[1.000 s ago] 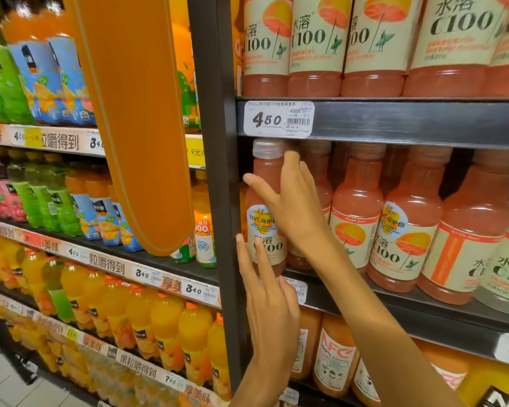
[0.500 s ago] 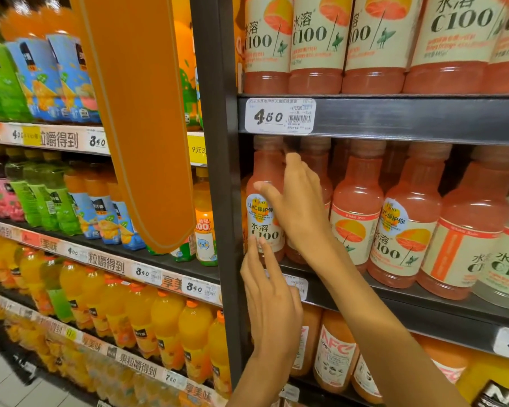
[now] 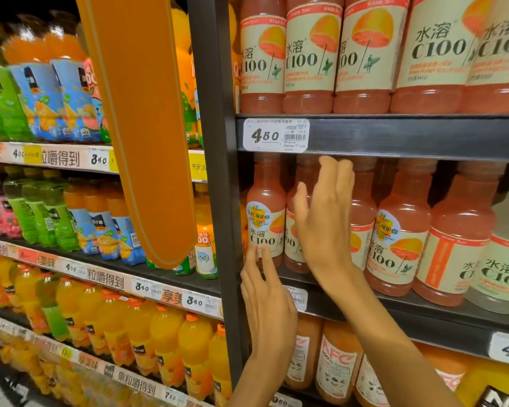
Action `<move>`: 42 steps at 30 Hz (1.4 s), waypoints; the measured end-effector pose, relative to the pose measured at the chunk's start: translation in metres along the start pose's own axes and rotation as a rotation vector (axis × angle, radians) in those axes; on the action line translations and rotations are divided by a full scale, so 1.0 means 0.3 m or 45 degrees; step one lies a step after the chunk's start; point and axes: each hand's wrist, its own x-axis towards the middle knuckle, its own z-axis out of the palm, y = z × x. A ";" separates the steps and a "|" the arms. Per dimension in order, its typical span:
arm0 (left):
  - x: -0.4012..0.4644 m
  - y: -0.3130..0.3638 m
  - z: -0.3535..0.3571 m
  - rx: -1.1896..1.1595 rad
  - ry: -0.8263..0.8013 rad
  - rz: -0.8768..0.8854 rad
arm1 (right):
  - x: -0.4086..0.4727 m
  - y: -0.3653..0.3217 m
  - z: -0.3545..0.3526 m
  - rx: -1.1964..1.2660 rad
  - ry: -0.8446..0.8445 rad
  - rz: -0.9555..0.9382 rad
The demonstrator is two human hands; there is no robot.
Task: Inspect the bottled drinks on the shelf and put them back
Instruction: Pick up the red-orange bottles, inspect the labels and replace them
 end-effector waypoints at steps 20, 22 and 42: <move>0.011 0.001 0.006 -0.423 -0.103 0.028 | 0.020 0.059 -0.022 0.600 -0.433 0.261; 0.012 -0.003 -0.002 -0.532 -0.112 0.015 | -0.002 0.051 -0.043 0.680 -0.467 0.162; -0.066 0.007 -0.224 -1.590 -1.227 -0.262 | 0.020 0.068 -0.204 2.093 -0.989 0.840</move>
